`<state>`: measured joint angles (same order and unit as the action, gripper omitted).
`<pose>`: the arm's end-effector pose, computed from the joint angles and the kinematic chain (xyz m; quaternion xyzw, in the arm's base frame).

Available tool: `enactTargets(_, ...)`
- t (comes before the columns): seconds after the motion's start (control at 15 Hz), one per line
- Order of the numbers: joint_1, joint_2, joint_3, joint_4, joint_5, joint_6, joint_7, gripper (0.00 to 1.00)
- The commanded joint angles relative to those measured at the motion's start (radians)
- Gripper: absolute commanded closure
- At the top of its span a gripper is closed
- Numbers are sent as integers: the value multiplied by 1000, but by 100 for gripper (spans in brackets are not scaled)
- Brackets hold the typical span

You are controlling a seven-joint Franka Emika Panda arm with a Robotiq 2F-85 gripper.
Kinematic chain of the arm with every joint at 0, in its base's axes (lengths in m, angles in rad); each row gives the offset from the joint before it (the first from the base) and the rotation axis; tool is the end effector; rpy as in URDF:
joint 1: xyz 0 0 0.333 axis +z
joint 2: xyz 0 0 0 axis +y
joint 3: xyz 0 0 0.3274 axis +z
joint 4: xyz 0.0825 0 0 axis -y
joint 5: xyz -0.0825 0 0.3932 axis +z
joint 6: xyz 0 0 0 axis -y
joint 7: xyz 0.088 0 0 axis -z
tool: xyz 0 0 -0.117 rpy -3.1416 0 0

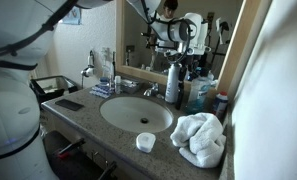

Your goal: Push the nozzle on the black bottle then place it on the left side of the counter

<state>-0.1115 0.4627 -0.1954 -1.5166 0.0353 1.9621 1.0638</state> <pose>0.6728 -0.1901 0.3951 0.7758 -0.6304 0.0061 0.0268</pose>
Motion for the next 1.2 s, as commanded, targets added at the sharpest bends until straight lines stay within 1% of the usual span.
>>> enactTargets(0.0,5,-55,-3,-25,-2,6,5,88)
enactTargets(0.4,12,-142,-6,-41,-23,-19,16,88)
enactTargets(0.73,17,-227,-7,-68,-69,-102,18,88)
enactTargets(0.87,19,-269,1,-94,-88,-139,8,88)
enactTargets(1.13,45,-391,29,-209,-135,-170,0,88)
